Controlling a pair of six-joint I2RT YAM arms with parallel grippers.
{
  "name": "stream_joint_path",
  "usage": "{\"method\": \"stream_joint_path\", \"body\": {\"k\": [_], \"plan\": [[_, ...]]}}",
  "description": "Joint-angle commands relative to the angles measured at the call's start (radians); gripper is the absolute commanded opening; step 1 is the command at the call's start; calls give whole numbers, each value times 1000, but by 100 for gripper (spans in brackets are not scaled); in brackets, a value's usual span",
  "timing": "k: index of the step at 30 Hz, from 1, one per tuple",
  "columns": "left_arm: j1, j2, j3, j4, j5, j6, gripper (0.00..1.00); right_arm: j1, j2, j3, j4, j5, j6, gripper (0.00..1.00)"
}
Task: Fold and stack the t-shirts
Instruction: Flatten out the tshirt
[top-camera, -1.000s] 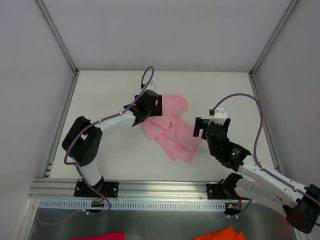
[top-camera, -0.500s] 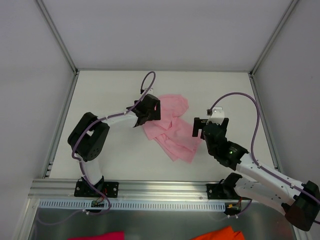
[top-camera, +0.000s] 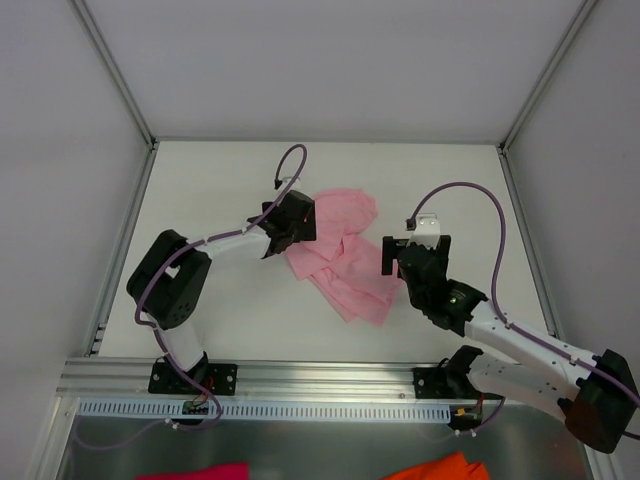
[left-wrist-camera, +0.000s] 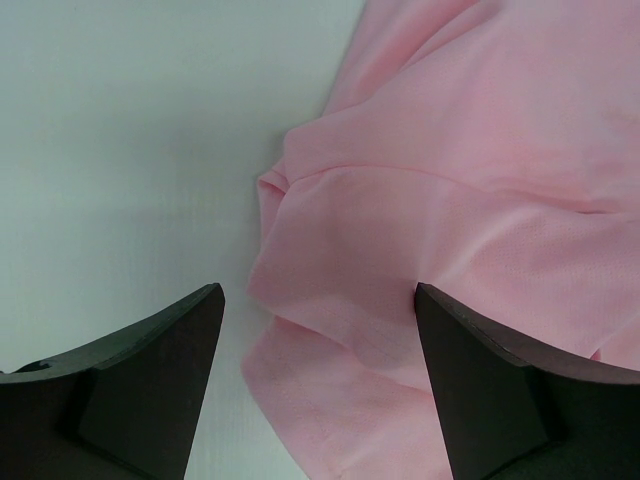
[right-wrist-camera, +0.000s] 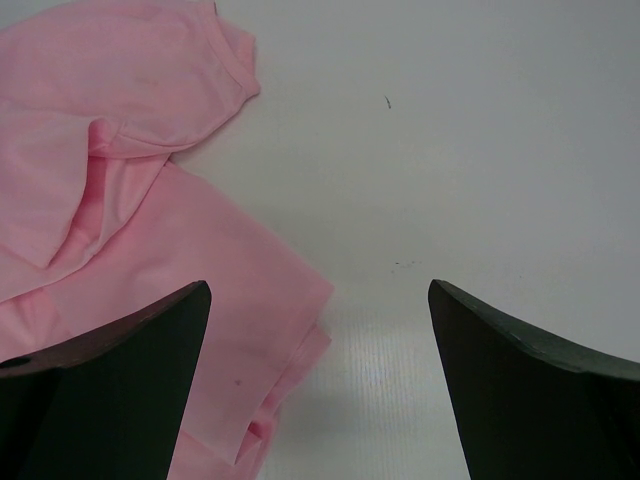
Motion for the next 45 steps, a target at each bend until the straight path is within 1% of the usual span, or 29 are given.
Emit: {"method": "stream_joint_path", "body": {"k": [1, 4, 5, 6, 8, 11, 16, 17, 18, 21, 24, 29, 38, 40, 41, 42, 44, 45], "plan": [[11, -63, -21, 4, -40, -7, 79, 5, 1, 52, 47, 28, -3, 96], [11, -37, -14, 4, -37, -3, 77, 5, 1, 52, 45, 20, -3, 97], [11, -33, -17, 32, -33, -3, 74, 5, 3, 52, 45, 20, -3, 96], [11, -30, -20, 36, -29, -6, 73, 5, 3, 52, 44, 23, -3, 96], [11, -20, -20, 39, -24, -7, 73, 5, 6, 50, 44, 28, -3, 96], [11, -20, -26, 45, -17, -12, 77, 5, 13, 53, 44, 26, -2, 97], [26, -64, -96, 114, -23, -26, 80, 5, 26, 53, 47, 28, -5, 97], [34, -75, -130, 125, -24, -33, 82, 5, 27, 55, 47, 26, -6, 97], [42, -101, -155, 190, -14, -38, 82, 5, 35, 55, 50, 25, -6, 97], [72, -148, -250, 304, 65, -53, 82, 5, 50, 59, 52, 22, -9, 97], [80, -141, -252, 343, 97, -49, 82, 5, 61, 65, 52, 17, -8, 97], [82, -156, -288, 457, 180, -38, 83, 5, 79, 71, 52, 10, -12, 96], [83, -141, -293, 484, 207, -49, 82, 5, 113, 82, 56, 5, -15, 97], [83, -144, -294, 484, 204, -50, 79, 5, 119, 82, 59, 3, -15, 97], [83, -147, -294, 481, 204, -50, 70, 5, 124, 82, 62, 3, -15, 97], [83, -148, -296, 479, 203, -50, 64, 5, 128, 84, 62, 5, -15, 96], [83, -152, -293, 478, 206, -49, 55, 5, 136, 88, 64, 6, -15, 96], [83, -150, -291, 472, 206, -49, 47, 5, 144, 88, 62, 8, -17, 96]]}}
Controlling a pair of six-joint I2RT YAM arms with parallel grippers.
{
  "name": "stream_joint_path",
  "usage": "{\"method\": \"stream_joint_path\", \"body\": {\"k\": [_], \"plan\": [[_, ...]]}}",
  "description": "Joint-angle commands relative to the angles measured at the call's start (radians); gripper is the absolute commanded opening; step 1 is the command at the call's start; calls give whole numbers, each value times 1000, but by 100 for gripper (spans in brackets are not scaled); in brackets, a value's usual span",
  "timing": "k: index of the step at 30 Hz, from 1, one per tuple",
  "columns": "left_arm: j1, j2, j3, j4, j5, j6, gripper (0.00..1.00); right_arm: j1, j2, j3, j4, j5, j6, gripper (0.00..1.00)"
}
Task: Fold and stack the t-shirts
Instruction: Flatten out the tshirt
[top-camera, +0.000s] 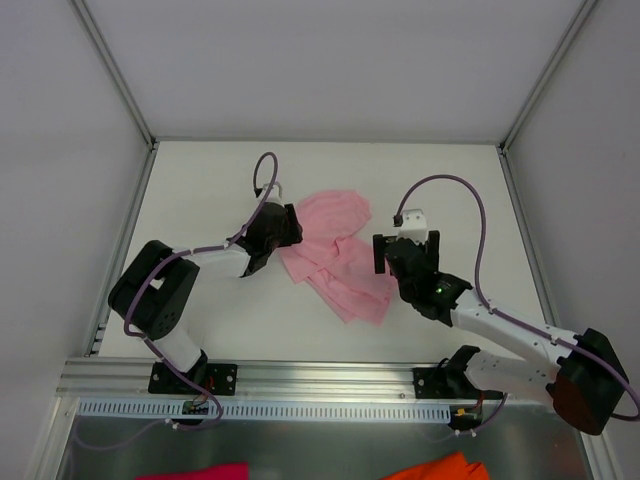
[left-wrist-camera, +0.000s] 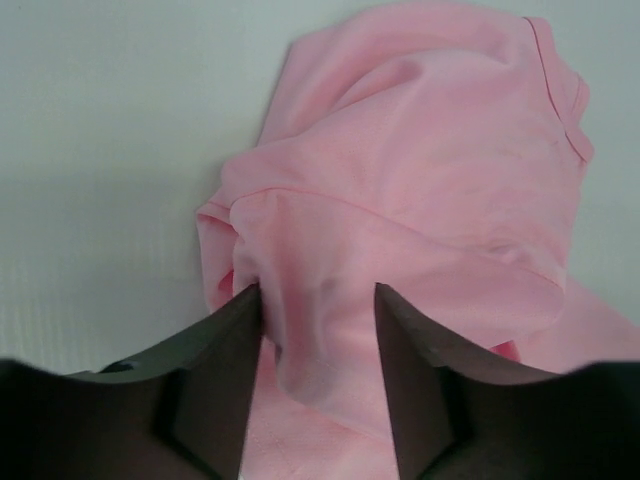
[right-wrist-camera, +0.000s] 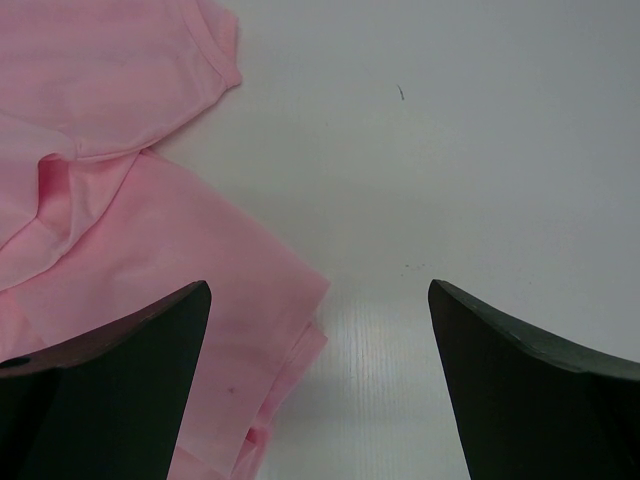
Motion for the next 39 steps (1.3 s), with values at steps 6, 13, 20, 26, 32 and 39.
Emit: {"method": "stream_joint_path", "body": {"k": [6, 13, 20, 26, 32, 39], "plan": [[0, -21, 22, 24, 38, -5, 0, 5, 13, 52, 30, 20, 1, 96], [0, 43, 208, 74, 333, 17, 0, 5, -162, 69, -107, 167, 47, 97], [-49, 204, 890, -180, 620, 6, 0, 5, -395, 153, -378, 384, 151, 96], [-81, 309, 1398, -425, 829, 87, 0, 5, -445, 177, -516, 473, 251, 96], [-72, 125, 1483, -614, 691, 244, 0, 5, -449, 182, -553, 494, 271, 96], [-20, -152, 1214, -576, 455, 333, 0, 5, -460, 167, -545, 477, 273, 96]]}}
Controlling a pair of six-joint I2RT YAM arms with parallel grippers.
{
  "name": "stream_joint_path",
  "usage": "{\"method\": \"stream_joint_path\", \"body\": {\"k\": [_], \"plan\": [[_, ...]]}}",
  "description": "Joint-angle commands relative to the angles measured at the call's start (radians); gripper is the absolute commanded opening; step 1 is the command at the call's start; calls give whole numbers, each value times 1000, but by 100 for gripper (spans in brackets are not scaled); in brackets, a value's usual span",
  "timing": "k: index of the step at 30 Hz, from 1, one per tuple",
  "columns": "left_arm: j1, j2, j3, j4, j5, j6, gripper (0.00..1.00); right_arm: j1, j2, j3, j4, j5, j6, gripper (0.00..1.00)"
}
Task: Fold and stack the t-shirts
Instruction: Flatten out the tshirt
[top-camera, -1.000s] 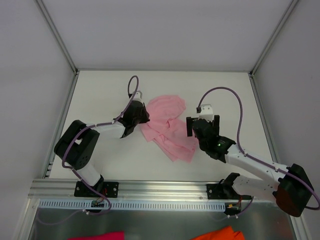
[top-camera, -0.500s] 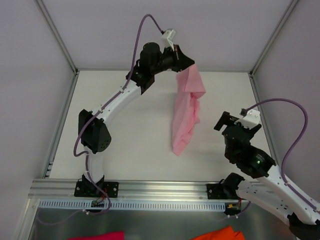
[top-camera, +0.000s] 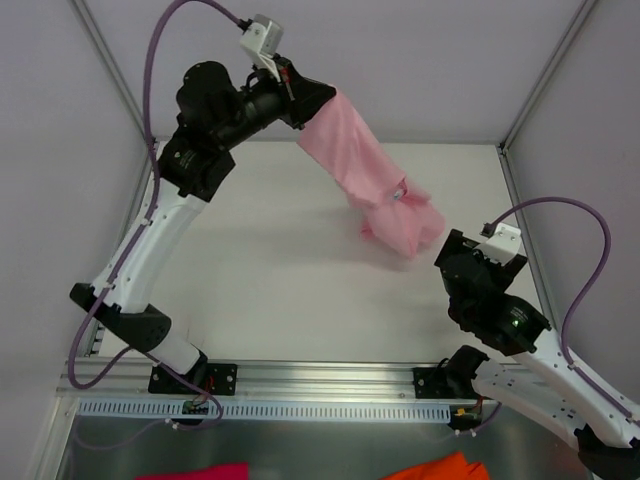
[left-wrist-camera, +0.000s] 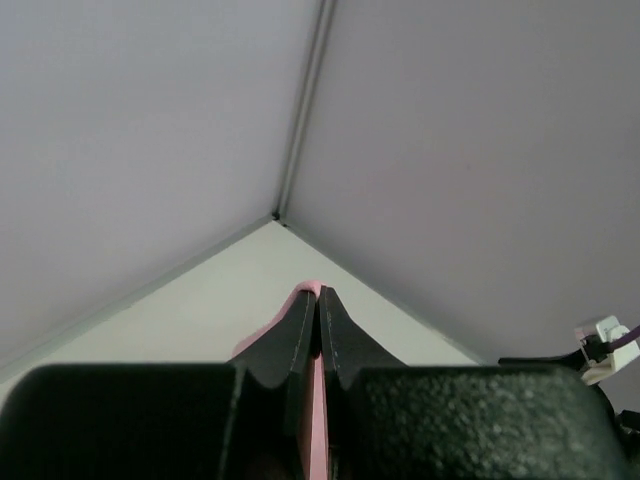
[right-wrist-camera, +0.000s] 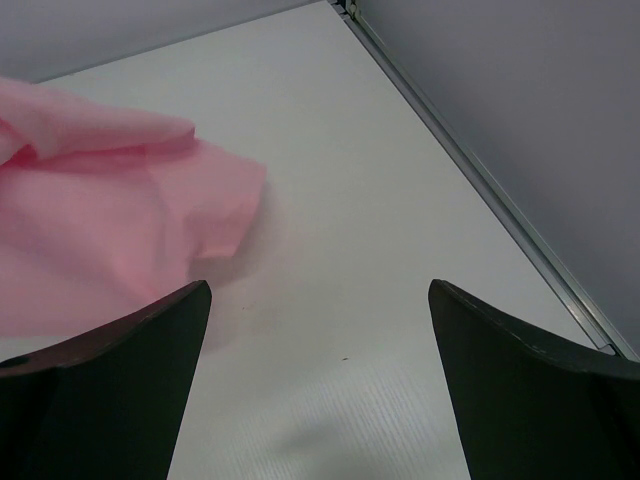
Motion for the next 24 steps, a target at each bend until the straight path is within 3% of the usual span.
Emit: {"method": "stream_joint_path", "body": {"k": [1, 14, 19, 22, 24], "plan": [[12, -135, -36, 9, -144, 99, 0, 5, -20, 6, 9, 38, 31, 96], [14, -143, 19, -31, -342, 110, 0, 3, 30, 4, 49, -17, -5, 97], [12, -30, 80, -22, -176, 26, 0, 3, 21, 13, 5, 19, 34, 96], [6, 64, 128, -5, -98, -38, 0, 5, 24, 42, -108, 74, 110, 97], [-10, 155, 221, -21, -34, -67, 0, 3, 26, 61, -146, 88, 156, 96]]}}
